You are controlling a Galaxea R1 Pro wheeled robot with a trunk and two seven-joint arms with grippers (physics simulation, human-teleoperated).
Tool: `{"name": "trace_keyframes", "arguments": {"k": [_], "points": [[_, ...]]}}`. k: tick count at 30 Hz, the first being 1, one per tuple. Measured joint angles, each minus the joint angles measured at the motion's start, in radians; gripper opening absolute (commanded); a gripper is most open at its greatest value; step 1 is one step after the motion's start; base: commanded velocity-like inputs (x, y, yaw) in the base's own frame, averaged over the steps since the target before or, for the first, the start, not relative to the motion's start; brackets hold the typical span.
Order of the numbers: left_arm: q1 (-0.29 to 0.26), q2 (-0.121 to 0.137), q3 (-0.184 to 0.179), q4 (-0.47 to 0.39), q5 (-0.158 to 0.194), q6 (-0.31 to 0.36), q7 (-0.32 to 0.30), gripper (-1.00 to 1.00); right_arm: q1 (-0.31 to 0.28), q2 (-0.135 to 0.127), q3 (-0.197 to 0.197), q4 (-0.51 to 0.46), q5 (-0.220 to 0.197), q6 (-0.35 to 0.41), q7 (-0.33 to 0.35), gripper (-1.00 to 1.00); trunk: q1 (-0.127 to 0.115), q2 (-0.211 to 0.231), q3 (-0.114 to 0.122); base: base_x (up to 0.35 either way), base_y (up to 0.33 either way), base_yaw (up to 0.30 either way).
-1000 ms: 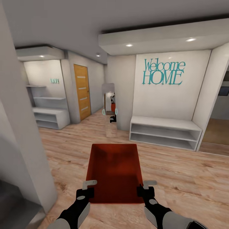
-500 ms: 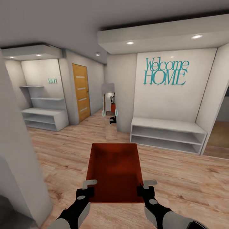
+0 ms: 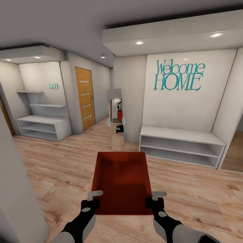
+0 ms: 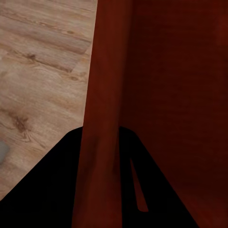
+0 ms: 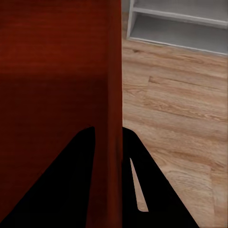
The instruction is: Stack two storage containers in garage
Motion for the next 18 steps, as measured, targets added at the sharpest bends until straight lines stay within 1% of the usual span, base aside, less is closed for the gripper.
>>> {"name": "trace_keyframes", "arguments": {"k": [18], "points": [[0.000, -0.001, 0.004, 0.010, 0.002, 0.000, -0.001, -1.00, 0.000, 0.000, 0.003, 0.000, 0.002, 0.013, -0.001, -1.00, 0.000, 0.000, 0.000, 0.321, 0.000, 0.000]]}}
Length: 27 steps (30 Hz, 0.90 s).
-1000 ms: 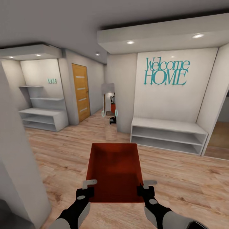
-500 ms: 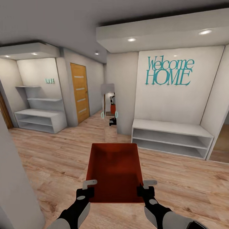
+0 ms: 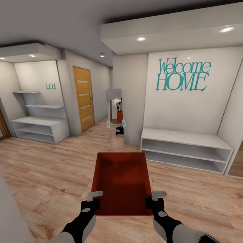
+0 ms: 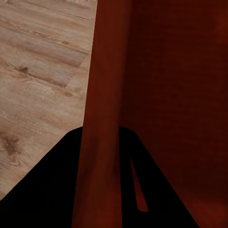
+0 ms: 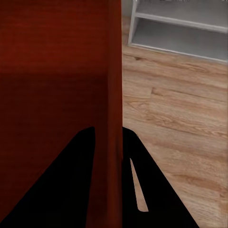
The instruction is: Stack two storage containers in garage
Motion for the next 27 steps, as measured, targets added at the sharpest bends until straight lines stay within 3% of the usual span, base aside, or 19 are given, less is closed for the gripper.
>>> {"name": "trace_keyframes", "arguments": {"k": [20, 27], "points": [[0.000, 0.000, -0.001, 0.000, 0.001, 0.000, 0.001, -1.00, 0.000, -0.001, 0.000, 0.000, 0.001, 0.000, 0.000, -1.00, 0.000, 0.000, 0.000, 0.321, 0.000, 0.000], [0.000, 0.000, -0.002, 0.000, 0.003, 0.000, 0.002, -1.00, 0.000, 0.000, -0.001, 0.000, 0.003, 0.001, 0.001, -1.00, 0.000, 0.000, 0.000, 0.321, 0.000, 0.168]]}}
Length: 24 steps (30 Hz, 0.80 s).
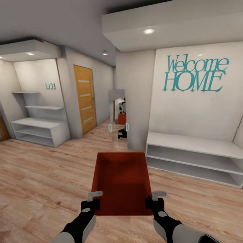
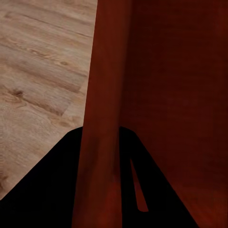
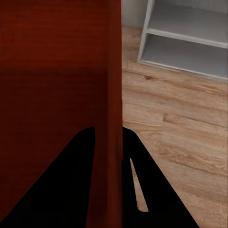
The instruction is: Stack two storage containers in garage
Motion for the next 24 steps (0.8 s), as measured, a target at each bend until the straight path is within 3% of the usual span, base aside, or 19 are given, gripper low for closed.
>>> {"name": "trace_keyframes", "arguments": {"k": [6, 11, 24], "points": [[0.001, 0.006, -0.016, 0.002, 0.028, 0.000, 0.001, -1.00, -0.001, 0.003, 0.009, 0.002, -0.009, 0.004, -0.001, -1.00, 0.000, 0.000, 0.000, 0.321, 0.000, 0.279], [0.001, 0.006, -0.019, 0.001, 0.031, 0.000, 0.001, -1.00, -0.001, 0.004, 0.010, 0.002, -0.010, 0.004, -0.001, -1.00, 0.000, 0.000, 0.000, 0.321, 0.000, 0.253], [0.000, 0.006, -0.018, 0.002, 0.030, 0.000, 0.001, -1.00, 0.000, 0.003, 0.010, 0.001, -0.009, 0.004, -0.002, -1.00, 0.000, 0.000, 0.000, 0.321, 0.000, 0.032]]}}
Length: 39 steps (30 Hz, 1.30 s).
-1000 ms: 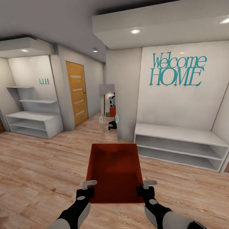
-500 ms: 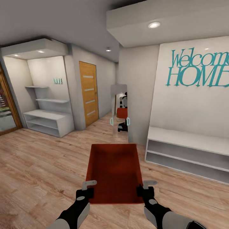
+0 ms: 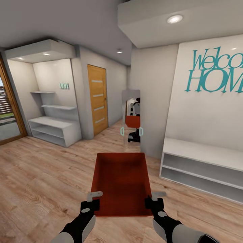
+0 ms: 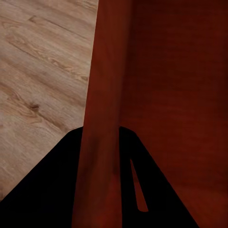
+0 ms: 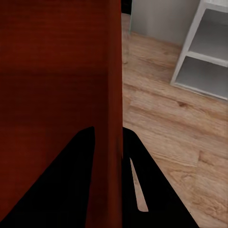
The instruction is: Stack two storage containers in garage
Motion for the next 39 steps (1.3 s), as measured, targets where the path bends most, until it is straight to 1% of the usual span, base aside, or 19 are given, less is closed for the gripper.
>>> {"name": "trace_keyframes", "arguments": {"k": [6, 39], "points": [[0.000, 0.000, 0.000, 0.000, 0.000, 0.000, 0.000, -1.00, 0.000, 0.000, -0.001, 0.000, 0.001, 0.000, 0.000, -1.00, 0.000, 0.000, -0.001, 0.321, 0.000, 0.157], [0.000, 0.000, 0.000, 0.000, 0.000, 0.000, 0.000, -1.00, 0.000, 0.000, 0.000, 0.000, 0.000, 0.000, 0.000, -1.00, 0.000, 0.000, -0.001, 0.321, 0.000, 0.275]]}}
